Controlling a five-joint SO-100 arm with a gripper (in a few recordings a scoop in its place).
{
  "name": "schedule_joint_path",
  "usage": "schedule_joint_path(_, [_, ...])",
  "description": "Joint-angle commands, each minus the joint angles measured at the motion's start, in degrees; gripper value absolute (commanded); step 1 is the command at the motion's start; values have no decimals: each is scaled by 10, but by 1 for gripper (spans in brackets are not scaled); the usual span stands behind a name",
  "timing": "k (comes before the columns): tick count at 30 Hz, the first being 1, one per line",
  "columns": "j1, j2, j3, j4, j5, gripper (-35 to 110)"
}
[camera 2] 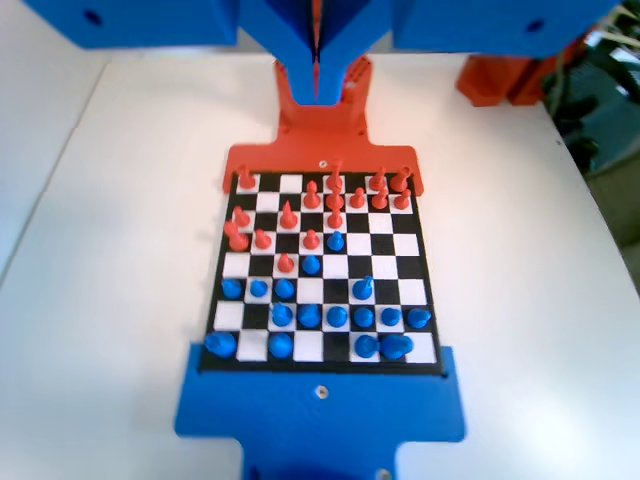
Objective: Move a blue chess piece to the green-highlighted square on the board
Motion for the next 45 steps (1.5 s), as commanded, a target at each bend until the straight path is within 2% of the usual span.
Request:
schedule_joint_path(1, [3,-15,-33,-4,-70,1])
schedule_joint_path(14, [75,-58,38,-9,-331,1])
schedule_joint_path(21, [104,-77,108,-53,-403,1])
schedule_joint_path(29, [120,-80,252,-165,-475,1])
schedule_joint_path(34, [125,-69,402,-336,-532,2])
schedule_joint_path(38, [121,-54,468,-410,-557,3])
schedule_joint_path(45, [97,-39,457,-333,-602,1])
